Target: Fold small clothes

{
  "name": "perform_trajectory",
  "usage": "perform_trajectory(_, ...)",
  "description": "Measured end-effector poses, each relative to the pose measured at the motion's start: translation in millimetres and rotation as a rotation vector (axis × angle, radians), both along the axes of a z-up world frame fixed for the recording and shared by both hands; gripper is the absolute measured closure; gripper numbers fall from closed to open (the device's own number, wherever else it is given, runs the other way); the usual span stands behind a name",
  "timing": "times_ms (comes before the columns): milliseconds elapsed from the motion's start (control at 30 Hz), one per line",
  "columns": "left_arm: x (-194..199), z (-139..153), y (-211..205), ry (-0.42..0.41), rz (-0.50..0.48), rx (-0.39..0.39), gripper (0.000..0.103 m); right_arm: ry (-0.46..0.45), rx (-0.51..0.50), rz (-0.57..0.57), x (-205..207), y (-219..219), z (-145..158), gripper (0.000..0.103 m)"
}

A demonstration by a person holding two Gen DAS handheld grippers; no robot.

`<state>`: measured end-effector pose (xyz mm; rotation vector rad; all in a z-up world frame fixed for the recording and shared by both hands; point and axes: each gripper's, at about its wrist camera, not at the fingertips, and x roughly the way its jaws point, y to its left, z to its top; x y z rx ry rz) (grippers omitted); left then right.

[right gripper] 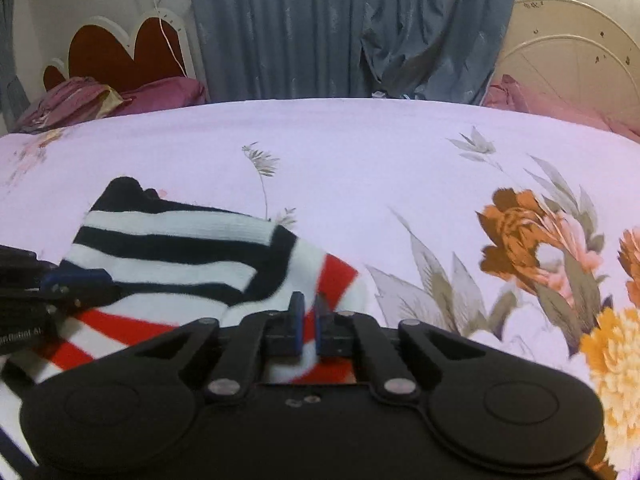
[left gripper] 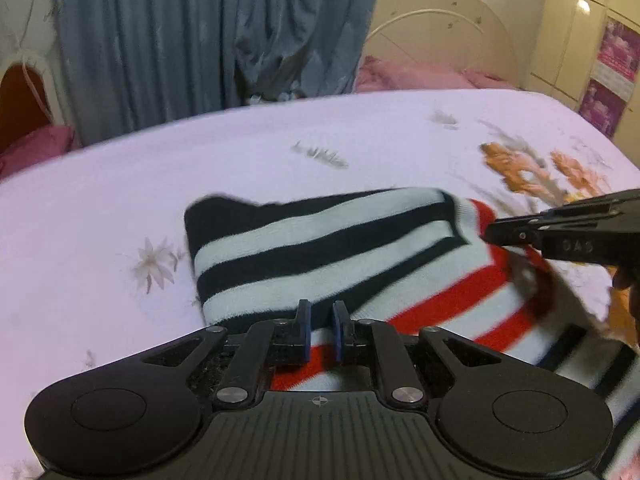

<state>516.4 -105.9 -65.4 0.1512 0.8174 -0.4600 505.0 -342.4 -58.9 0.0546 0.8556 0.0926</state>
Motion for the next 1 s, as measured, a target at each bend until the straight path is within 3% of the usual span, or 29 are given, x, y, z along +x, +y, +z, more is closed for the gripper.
perform_trajectory(67,-20.9,13.7,3.3,-0.044,-0.028,-0.032,0.091,-0.047,0.025,0.007,-20.8,-5.2,13.1,0.087)
perform_trajectory(233,-80.2,23.3,11.7,-0.066,-0.048,-0.054,0.091,-0.085,0.089,0.134,-86.7,3.6,35.3,0.091)
perform_trajectory(300,-95.5,10.2,15.8,-0.061,-0.018,0.015,0.092,-0.067,0.053,0.189,-110.7,7.5,30.5,0.096)
perform_trajectory(367,-103.9,1.0,22.9,-0.077,0.006,-0.010,0.092,0.001,-0.061,0.169,-116.0,8.9,5.9,0.102)
perform_trajectory(467,-100.9,6.0,14.7,-0.077,0.016,0.026,0.092,0.011,0.033,0.104,-111.1,-4.1,5.4,0.097)
perform_trajectory(567,-113.4,16.4,16.9,-0.101,0.012,0.035,0.091,-0.014,-0.028,0.137,-114.7,6.7,19.6,0.098)
perform_trajectory(700,-145.2,28.7,28.1,-0.121,-0.007,0.001,0.091,-0.088,0.017,0.183,-141.5,9.3,39.2,0.097)
perform_trajectory(767,-152.3,20.4,26.2,-0.092,-0.022,0.039,0.091,-0.070,-0.005,0.228,-152.0,16.5,32.9,0.097)
perform_trajectory(833,-156.4,3.8,27.5,-0.042,-0.007,0.060,0.092,0.043,-0.107,0.231,-150.5,23.5,5.3,0.101)
perform_trajectory(933,-166.0,-3.3,33.0,-0.046,0.014,0.048,0.092,0.031,-0.093,0.201,-159.6,18.2,-5.5,0.101)
perform_trajectory(1000,-168.9,-4.0,34.8,-0.045,0.027,0.039,0.092,0.040,-0.098,0.198,-160.8,18.1,-2.6,0.095)
